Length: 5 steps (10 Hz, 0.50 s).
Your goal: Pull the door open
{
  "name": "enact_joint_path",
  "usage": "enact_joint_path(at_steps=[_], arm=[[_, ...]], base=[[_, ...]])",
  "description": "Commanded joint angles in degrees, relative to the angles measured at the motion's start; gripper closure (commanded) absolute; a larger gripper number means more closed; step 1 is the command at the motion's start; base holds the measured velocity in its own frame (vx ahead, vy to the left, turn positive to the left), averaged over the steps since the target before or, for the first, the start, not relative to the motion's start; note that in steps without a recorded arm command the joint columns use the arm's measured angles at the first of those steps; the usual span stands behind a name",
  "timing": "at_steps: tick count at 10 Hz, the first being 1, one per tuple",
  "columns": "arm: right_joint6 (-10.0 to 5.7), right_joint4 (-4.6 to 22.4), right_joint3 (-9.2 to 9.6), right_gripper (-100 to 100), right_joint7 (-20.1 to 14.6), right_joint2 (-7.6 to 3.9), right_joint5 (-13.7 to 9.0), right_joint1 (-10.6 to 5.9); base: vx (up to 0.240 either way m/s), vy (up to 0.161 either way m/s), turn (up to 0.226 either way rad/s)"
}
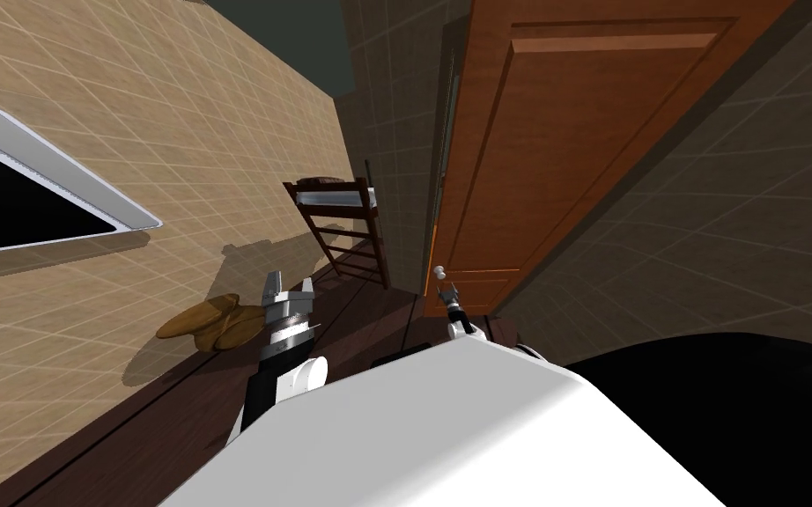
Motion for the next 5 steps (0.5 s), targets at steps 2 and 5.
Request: enact_joint_path(at_steps=[2, 5], arm=[[0.37, -0.6, 0.79, -100, -4.3, 0.40, -1.6, -0.09], [0.64, -1.0, 1.42, -100, -8.5, 0.75, -2.8, -0.17]], base=[[-0.060, -0.014, 0.019], [-0.063, -0.015, 0.012]])
